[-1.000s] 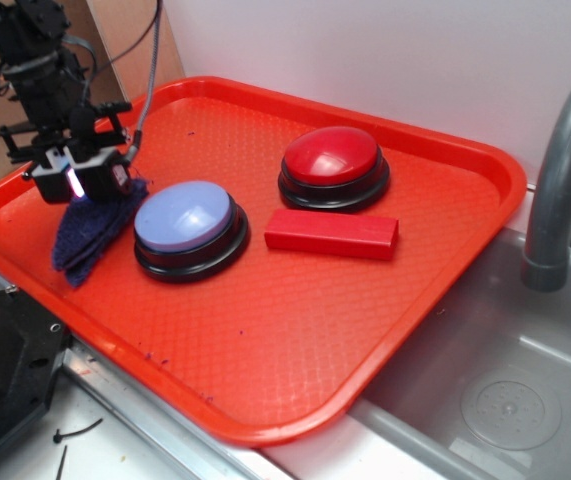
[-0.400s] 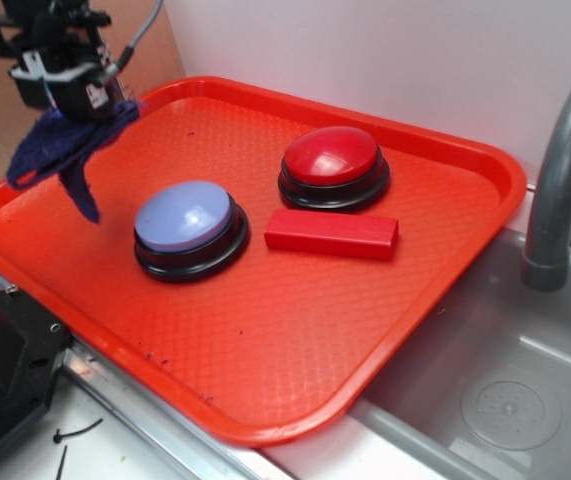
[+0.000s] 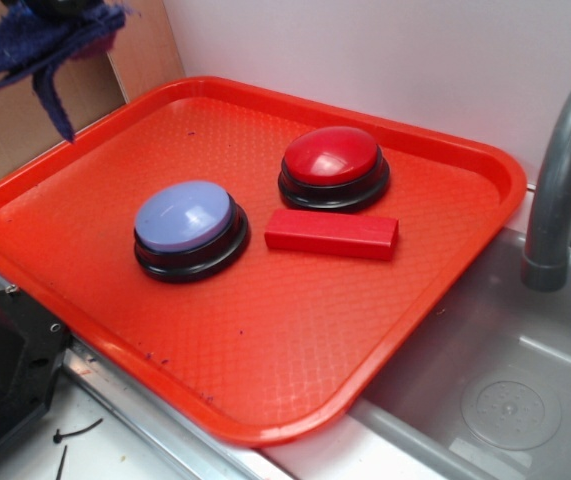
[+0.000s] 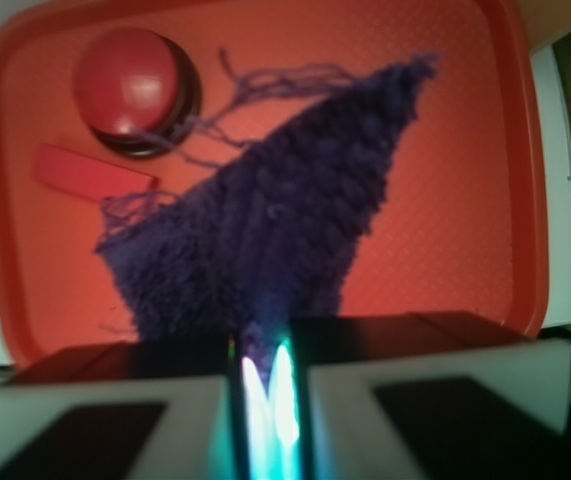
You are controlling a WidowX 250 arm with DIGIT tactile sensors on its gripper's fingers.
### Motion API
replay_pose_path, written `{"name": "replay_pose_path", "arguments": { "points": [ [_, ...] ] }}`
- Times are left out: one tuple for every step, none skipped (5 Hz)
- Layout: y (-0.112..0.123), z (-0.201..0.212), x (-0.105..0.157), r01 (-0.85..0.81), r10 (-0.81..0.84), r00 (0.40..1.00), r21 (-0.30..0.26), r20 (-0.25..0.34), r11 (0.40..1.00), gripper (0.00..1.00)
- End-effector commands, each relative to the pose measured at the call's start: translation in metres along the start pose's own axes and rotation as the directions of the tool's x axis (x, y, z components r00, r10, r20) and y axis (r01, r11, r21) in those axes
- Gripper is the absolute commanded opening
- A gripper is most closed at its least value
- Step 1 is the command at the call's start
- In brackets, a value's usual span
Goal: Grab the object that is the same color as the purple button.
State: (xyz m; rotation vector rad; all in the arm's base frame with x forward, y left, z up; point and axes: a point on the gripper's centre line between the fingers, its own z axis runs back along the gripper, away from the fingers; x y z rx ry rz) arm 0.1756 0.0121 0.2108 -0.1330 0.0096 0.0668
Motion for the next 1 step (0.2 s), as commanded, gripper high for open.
{"name": "replay_pose_path", "arguments": {
  "points": [
    [-0.0060, 0.0150, 0.0041, 0.062, -0.068, 0.996, 0.109, 0.052, 0.992, 0.00]
  ]
}}
